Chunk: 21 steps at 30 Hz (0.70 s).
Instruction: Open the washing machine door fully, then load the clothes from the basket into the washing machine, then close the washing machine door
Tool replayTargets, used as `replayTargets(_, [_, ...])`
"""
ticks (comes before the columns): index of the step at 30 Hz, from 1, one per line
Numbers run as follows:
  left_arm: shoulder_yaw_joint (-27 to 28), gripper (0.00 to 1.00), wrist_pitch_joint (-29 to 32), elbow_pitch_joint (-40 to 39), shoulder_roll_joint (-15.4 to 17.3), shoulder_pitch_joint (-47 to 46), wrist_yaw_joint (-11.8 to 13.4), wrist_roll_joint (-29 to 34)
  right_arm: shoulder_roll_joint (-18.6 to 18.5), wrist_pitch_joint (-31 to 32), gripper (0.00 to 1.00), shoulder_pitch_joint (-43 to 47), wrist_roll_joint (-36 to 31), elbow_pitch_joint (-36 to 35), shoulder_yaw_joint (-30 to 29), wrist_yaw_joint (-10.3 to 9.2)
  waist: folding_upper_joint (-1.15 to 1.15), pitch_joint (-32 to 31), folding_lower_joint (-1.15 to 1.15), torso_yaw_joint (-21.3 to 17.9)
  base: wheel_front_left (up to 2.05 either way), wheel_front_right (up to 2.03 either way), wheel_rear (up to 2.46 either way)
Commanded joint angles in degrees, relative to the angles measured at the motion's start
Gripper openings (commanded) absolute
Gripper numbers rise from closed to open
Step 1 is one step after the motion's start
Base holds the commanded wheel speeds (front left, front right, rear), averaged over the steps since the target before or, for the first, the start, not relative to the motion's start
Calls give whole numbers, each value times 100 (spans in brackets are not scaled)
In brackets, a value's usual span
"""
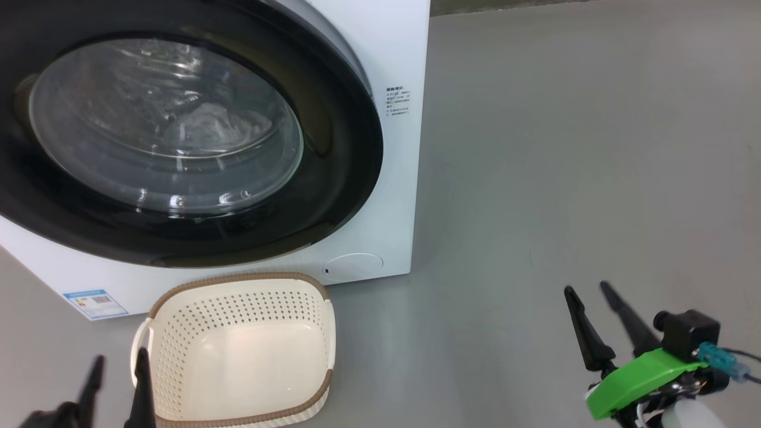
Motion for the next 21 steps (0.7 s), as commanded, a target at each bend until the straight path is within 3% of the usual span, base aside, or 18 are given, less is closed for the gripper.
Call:
replayTargets(1, [-8,0,4,68,-34,0,2,9,29,2,0,6,4,79,11,1,0,-1,0,1,0,0,0])
replayTargets(10, [-21,0,136,199,-162,-26,1,-408,145,122,0,104,393,142,-38,0,0,-32,13,27,0,0,0])
replayTargets(14, [-12,0,201,203,-175,-56,1,-645,172,187,0,113,611,113,-82,-1,0,-32,1,42,0,0,0])
replayTargets(21, [5,0,315,205,-199,-111,0,-1059,220,303,0,126,989,58,-160,-3,0,-46,0,68,0,0,0])
